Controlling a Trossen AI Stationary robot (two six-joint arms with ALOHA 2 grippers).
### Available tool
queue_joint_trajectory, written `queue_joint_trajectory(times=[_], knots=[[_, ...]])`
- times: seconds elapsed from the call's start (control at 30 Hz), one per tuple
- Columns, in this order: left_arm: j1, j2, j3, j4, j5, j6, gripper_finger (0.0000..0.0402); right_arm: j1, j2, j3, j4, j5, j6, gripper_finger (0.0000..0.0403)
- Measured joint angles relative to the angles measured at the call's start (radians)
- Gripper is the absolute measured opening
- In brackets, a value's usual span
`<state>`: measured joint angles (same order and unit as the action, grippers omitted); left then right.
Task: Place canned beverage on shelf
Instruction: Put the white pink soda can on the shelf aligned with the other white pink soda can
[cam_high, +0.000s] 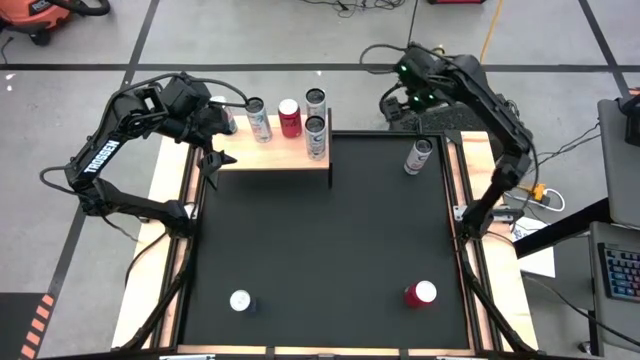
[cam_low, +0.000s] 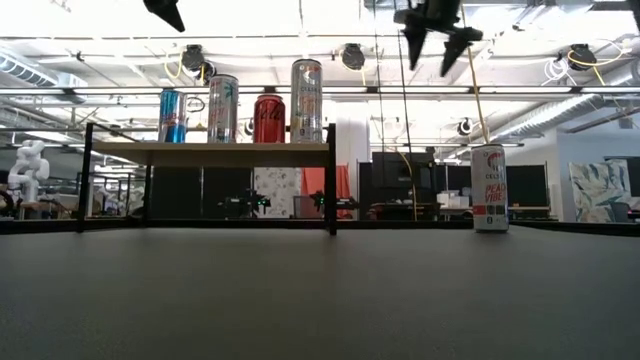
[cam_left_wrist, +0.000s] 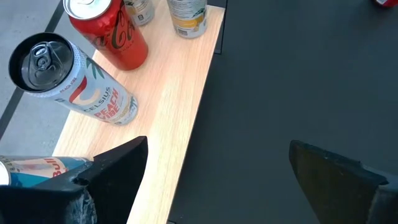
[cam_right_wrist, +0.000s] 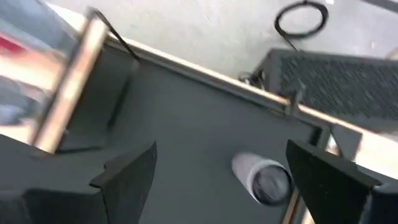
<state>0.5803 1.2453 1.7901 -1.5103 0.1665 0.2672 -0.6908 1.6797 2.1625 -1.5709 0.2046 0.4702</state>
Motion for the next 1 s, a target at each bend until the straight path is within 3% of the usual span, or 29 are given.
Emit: queue_joint_trajectory(times=[0.43,0.77,1.0], knots=[[0.0,0.0,0.0,0.007,0.0,-0.026,0.0389,-0.103,-0.307,-0.494,0.026,0.028,0.048,0.0341],[0.0,0.0,0.0,0.002,0.0,-0.026,0.0389,-0.107,-0.331,-0.699,0.187,0.007,0.033,0.0341],[0.0,0.0,0.0,0.002,0.0,-0.017,0.0389,-0.107,-0.33,-0.763,0.306,-0.039,0.041,0.0341]])
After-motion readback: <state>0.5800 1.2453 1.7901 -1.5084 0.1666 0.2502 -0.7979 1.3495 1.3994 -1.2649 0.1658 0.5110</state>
